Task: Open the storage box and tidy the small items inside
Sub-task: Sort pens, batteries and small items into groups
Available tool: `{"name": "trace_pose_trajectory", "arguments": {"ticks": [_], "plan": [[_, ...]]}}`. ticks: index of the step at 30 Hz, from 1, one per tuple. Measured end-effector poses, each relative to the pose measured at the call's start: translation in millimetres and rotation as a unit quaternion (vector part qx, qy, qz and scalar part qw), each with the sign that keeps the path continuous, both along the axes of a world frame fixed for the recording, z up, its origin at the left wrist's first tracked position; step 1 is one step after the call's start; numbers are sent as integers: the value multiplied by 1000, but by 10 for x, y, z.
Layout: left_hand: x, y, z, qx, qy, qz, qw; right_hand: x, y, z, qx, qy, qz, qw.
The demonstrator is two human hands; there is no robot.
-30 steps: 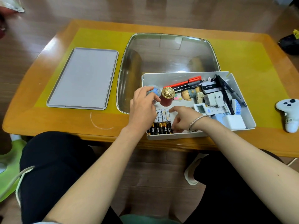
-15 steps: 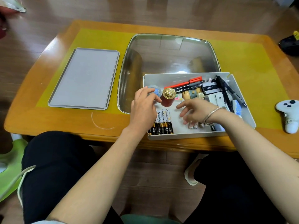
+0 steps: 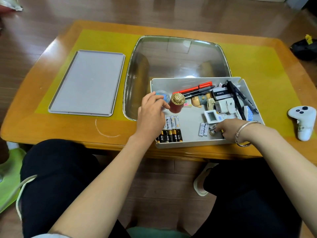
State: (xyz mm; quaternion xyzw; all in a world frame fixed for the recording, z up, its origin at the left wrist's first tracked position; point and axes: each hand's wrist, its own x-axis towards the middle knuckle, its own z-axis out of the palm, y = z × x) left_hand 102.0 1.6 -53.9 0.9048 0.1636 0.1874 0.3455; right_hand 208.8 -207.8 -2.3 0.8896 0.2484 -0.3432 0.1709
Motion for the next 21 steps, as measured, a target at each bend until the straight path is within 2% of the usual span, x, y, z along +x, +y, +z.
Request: {"name": "trace_pose_trajectory", "arguments": {"ticks": [4,10,16,21], "plan": [[1,2,-8,0,1,1,1000,7,32,-6,-12,30,-5,999],[0,4,-6,2,0,1,1000,-7,27,1,67,50,-14,996],[-6,7,-18,4,-3,1,1000,-71,181,-55,26,74,8,997],[-5,10,-33,3,-6,-1,1000,-90,212,-65,43,103,5,994]]}}
